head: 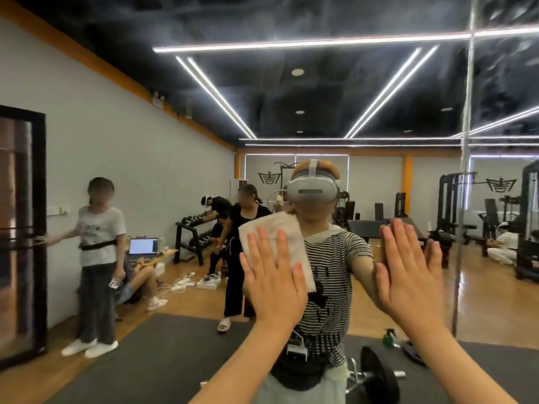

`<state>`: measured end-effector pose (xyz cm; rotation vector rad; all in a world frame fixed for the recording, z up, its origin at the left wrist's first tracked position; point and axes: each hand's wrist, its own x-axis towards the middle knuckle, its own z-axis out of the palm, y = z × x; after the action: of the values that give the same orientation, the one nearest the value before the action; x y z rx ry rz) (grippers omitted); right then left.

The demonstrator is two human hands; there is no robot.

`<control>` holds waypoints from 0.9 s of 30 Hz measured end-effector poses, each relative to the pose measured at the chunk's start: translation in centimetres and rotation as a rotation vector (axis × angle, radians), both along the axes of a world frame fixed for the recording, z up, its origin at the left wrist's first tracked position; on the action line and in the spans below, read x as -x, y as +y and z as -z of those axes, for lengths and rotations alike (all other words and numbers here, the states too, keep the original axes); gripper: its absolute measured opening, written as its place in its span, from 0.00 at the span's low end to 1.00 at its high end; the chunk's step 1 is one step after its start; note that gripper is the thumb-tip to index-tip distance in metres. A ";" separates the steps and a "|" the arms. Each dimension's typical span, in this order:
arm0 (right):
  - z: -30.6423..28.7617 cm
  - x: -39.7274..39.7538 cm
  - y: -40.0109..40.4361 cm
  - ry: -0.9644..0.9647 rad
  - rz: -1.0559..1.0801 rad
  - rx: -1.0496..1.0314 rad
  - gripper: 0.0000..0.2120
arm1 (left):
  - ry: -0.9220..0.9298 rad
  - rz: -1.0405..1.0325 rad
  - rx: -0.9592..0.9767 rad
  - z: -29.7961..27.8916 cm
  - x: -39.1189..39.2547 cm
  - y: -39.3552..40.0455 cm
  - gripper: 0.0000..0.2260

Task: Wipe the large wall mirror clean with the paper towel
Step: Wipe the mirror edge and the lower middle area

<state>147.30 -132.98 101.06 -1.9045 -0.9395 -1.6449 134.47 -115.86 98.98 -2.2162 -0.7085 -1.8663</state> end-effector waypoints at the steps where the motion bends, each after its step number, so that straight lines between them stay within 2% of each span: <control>1: 0.0 0.0 0.0 0.003 -0.004 -0.001 0.29 | 0.026 0.007 -0.028 0.0 -0.5 -0.7 0.31; 5: 0.0 -0.3 -0.1 0.014 -0.003 0.007 0.27 | 0.138 0.016 -0.152 0.1 -1.9 -2.8 0.34; 11: 0.0 -0.3 -0.2 0.012 -0.021 0.010 0.27 | 0.211 0.001 -0.297 0.1 -0.5 -0.8 0.35; 17: 0.0 -0.4 -0.1 0.014 0.001 0.028 0.27 | 0.104 -0.092 -0.127 0.2 2.1 2.6 0.29; 23: 0.2 -0.7 0.0 0.000 0.020 0.021 0.27 | -0.021 -0.036 0.015 -0.3 0.8 0.7 0.30; 27: 0.2 -0.5 0.2 -0.005 0.011 0.016 0.28 | -0.006 -0.017 -0.039 -0.5 -1.4 -2.1 0.32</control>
<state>147.85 -132.76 100.84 -1.9200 -0.9480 -1.6543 135.89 -117.92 99.51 -2.1750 -0.6839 -1.8637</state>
